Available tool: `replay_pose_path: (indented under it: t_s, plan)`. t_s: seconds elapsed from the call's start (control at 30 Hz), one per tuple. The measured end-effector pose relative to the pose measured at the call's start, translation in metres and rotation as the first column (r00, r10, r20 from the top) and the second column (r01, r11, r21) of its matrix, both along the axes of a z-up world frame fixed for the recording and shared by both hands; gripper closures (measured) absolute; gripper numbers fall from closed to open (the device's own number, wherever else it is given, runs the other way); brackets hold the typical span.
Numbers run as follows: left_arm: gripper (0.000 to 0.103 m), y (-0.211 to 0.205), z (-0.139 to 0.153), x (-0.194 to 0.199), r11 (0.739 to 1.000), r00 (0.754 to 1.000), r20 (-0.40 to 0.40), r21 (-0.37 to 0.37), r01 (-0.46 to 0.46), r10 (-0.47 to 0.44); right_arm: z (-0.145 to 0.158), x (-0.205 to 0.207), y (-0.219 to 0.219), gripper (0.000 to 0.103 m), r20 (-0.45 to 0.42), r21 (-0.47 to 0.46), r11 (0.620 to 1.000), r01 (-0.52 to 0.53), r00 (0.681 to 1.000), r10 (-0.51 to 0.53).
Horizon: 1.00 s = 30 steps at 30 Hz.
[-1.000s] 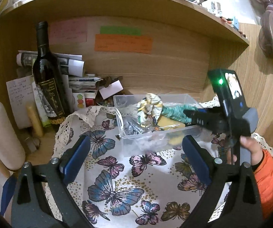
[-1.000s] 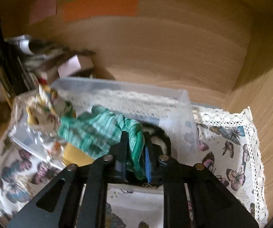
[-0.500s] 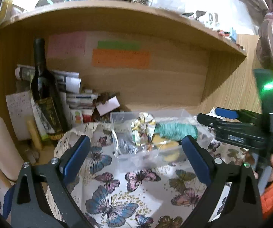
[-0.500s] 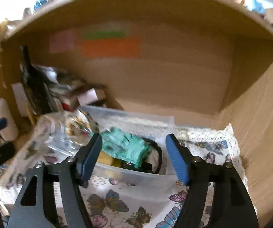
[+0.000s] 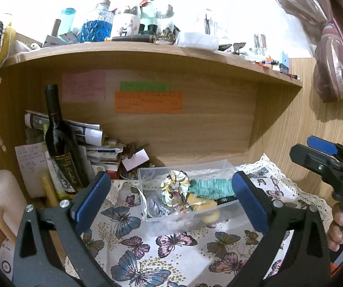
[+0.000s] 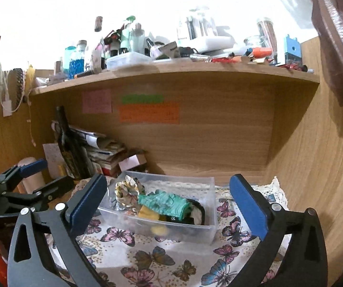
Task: Organize soft objects
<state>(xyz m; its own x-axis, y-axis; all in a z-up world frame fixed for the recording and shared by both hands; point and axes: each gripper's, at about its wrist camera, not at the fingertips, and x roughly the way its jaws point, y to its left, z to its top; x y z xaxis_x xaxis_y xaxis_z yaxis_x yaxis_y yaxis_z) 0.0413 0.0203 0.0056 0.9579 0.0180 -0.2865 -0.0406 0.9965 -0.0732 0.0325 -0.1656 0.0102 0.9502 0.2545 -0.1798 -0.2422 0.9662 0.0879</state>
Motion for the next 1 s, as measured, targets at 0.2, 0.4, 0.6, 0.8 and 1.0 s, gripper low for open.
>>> replay_pose_path:
  t_s: [0.2, 0.4, 0.6, 0.8, 1.0]
  plan:
    - [0.0, 0.002, 0.002, -0.004, 1.0, 1.0, 0.005, -0.006, -0.004, 0.004, -0.003, -0.008, 0.002, 0.0, 0.007, -0.005, 1.0, 0.0, 1.0, 0.0]
    - [0.0, 0.002, 0.003, -0.008, 1.0, 1.0, 0.015, -0.003, -0.007, 0.007, -0.006, -0.012, 0.005, 0.0, 0.0, -0.002, 1.0, -0.001, 1.0, 0.001]
    - [0.0, 0.0, 0.004, -0.012, 1.0, 1.0, 0.022, 0.004, -0.011, 0.011, -0.007, -0.013, 0.004, 0.0, 0.0, 0.001, 1.0, -0.004, 1.0, 0.004]
    - [0.0, 0.0, 0.005, -0.012, 1.0, 1.0, 0.022, 0.004, -0.012, 0.012, -0.007, -0.014, 0.003, 0.0, 0.001, 0.01, 1.0, -0.007, 1.0, 0.007]
    - [0.0, -0.001, 0.006, -0.013, 1.0, 1.0, 0.025, 0.012, -0.01, 0.01, -0.007, -0.017, 0.002, 0.0, 0.002, 0.017, 1.0, -0.004, 1.0, 0.004]
